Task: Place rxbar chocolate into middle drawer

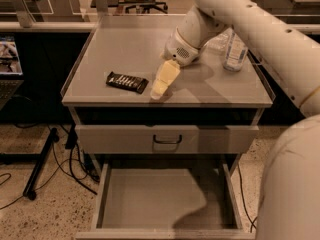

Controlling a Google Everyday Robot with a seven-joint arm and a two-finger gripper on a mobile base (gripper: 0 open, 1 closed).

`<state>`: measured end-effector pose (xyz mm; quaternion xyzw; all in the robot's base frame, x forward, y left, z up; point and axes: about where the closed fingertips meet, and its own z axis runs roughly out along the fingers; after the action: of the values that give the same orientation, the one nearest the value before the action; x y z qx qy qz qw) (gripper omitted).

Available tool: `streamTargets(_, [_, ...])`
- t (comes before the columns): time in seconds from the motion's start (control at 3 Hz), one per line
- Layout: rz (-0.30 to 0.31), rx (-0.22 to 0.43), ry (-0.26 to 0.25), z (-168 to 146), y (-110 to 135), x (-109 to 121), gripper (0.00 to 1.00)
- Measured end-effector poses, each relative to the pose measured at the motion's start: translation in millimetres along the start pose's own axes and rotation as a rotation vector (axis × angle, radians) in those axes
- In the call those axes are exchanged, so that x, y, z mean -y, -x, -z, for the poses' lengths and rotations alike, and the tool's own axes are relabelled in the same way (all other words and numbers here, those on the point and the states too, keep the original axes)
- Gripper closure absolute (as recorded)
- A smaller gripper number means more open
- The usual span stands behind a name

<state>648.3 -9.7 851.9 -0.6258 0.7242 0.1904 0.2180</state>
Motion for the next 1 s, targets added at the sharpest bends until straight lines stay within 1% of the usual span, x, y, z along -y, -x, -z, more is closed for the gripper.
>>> streamTargets(0.33, [0.079,0.046,0.139,-53.6,37.7,-10.6,0.00])
streamTargets(0.67, [0.079,0.046,0.139,-53.7,37.7,-10.6,0.00])
streamTargets(1.0, [0.034,0.066,0.147,-69.7,32.1,-11.1,0.00])
